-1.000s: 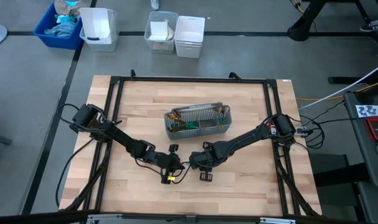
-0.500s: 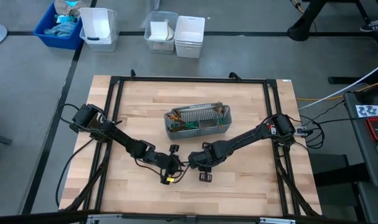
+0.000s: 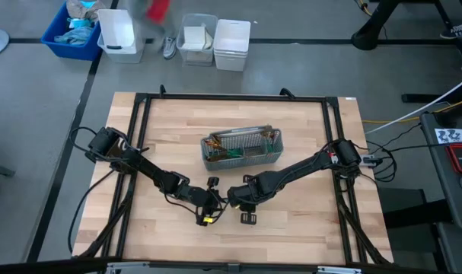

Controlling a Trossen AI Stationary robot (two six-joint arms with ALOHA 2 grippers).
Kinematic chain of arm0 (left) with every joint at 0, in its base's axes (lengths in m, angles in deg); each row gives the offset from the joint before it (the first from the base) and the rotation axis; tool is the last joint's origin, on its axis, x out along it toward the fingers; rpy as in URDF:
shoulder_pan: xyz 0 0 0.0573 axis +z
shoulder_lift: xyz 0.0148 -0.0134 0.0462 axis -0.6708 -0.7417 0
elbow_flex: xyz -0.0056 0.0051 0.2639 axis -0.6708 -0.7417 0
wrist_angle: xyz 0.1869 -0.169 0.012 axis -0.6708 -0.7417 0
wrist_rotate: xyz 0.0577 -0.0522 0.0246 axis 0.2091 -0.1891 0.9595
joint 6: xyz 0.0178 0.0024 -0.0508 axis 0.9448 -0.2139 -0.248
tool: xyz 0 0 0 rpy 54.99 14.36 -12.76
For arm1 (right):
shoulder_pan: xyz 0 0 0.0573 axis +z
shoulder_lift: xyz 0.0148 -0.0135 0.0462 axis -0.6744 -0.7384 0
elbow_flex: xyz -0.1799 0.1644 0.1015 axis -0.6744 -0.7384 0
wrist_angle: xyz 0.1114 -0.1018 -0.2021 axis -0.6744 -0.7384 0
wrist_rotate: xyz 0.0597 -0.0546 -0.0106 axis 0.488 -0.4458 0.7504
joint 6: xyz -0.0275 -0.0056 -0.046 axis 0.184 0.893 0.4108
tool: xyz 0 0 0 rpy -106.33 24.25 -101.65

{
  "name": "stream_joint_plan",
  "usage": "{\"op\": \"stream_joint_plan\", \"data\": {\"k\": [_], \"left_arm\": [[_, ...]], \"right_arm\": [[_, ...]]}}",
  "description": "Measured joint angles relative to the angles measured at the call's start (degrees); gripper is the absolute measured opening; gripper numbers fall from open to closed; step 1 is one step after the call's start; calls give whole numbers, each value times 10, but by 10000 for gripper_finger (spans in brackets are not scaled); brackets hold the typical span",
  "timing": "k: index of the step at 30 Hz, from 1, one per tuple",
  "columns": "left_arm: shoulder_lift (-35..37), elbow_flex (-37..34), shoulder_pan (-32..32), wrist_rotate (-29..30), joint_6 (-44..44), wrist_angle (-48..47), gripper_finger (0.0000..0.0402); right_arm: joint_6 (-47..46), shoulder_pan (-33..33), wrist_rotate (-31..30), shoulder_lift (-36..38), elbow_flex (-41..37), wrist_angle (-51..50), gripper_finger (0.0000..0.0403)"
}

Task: Sort silverware
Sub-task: Put the green knife in the gray silverware basket

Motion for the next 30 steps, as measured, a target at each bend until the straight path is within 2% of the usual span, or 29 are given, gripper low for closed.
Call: {"op": "stream_joint_plan", "data": {"k": [13,30], "left_arm": [[0,0,-1,0,7,-4,114],[0,0,-2,0,-2,-52,114]], "right_arm": [[14,1,-44,-1,-7,-9,96],[14,1,-65,-28,-8,-9,97]]}}
